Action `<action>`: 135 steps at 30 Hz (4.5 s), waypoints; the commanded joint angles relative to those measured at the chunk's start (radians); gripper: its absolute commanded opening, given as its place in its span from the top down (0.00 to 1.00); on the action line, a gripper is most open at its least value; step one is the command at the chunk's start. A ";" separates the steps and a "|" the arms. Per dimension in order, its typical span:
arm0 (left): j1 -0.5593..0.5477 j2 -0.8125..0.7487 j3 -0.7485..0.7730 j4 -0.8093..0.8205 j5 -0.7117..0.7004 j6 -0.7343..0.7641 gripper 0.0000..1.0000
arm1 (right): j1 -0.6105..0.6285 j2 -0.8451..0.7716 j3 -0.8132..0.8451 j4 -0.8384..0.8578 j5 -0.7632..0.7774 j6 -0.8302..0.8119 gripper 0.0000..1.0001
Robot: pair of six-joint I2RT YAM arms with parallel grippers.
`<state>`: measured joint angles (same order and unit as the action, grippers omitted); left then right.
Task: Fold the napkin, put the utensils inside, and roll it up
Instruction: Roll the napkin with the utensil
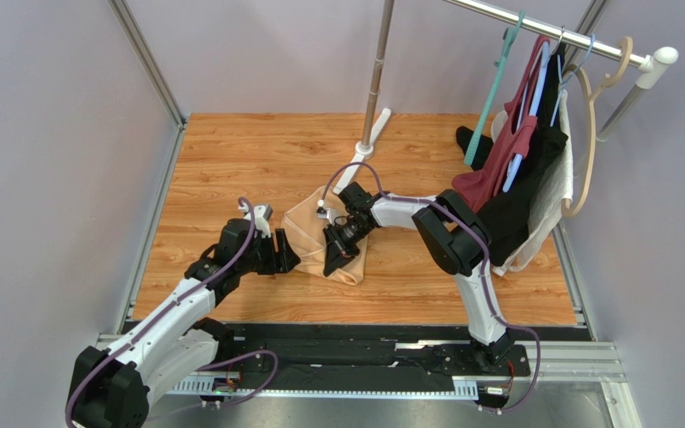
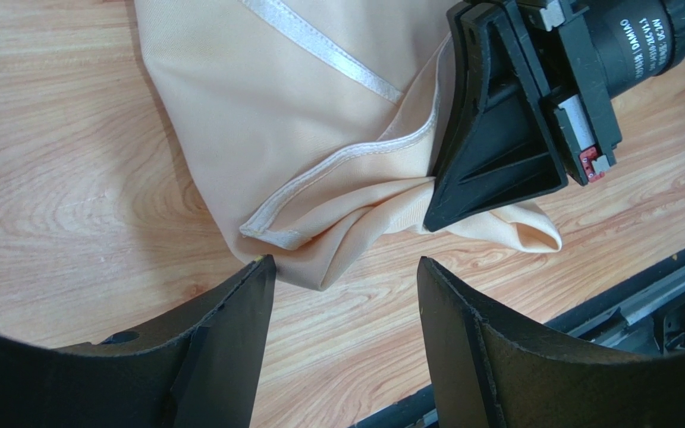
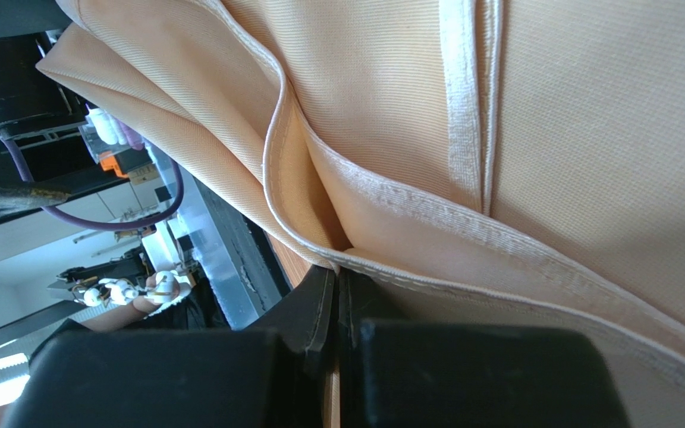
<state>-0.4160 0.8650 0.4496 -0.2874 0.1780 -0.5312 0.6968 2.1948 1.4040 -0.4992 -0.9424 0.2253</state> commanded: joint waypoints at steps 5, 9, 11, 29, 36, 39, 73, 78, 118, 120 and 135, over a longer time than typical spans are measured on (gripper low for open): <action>-0.009 0.072 0.012 0.080 -0.012 0.034 0.33 | -0.010 0.028 0.036 -0.018 -0.004 0.023 1.00; -0.009 0.112 0.027 0.090 -0.011 0.014 0.34 | -0.010 0.037 0.043 -0.021 0.004 0.026 1.00; -0.009 0.123 0.029 0.100 -0.003 -0.012 0.37 | -0.010 0.036 0.039 -0.022 0.010 0.028 1.00; -0.009 0.212 0.133 -0.052 0.294 -0.090 0.32 | -0.010 0.025 0.036 -0.021 0.037 0.040 1.00; -0.013 0.249 0.170 -0.024 0.331 -0.107 0.33 | -0.010 0.017 0.033 -0.015 0.044 0.049 1.00; -0.029 0.229 0.172 -0.029 0.344 -0.105 0.32 | -0.010 0.014 0.032 -0.016 0.050 0.051 1.00; -0.084 0.442 0.259 -0.050 0.130 0.039 0.32 | -0.010 0.013 0.023 -0.019 0.063 0.052 1.00; -0.084 0.442 0.265 -0.024 0.078 0.034 0.33 | -0.011 0.013 0.016 -0.019 0.068 0.051 1.00; -0.029 0.497 0.155 -0.006 0.001 -0.015 0.36 | -0.013 -0.219 -0.017 -0.056 0.151 0.036 0.51; -0.026 0.497 0.152 -0.004 0.005 -0.012 0.37 | -0.011 -0.282 -0.046 -0.042 0.184 0.011 0.49; -0.004 0.494 0.161 -0.001 0.032 0.003 0.37 | 0.239 -0.560 -0.296 0.097 0.422 -0.046 0.47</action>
<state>-0.4301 1.3598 0.6250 -0.2596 0.2295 -0.5545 0.8749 1.6459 1.1320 -0.4480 -0.5560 0.1783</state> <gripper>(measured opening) 0.629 0.535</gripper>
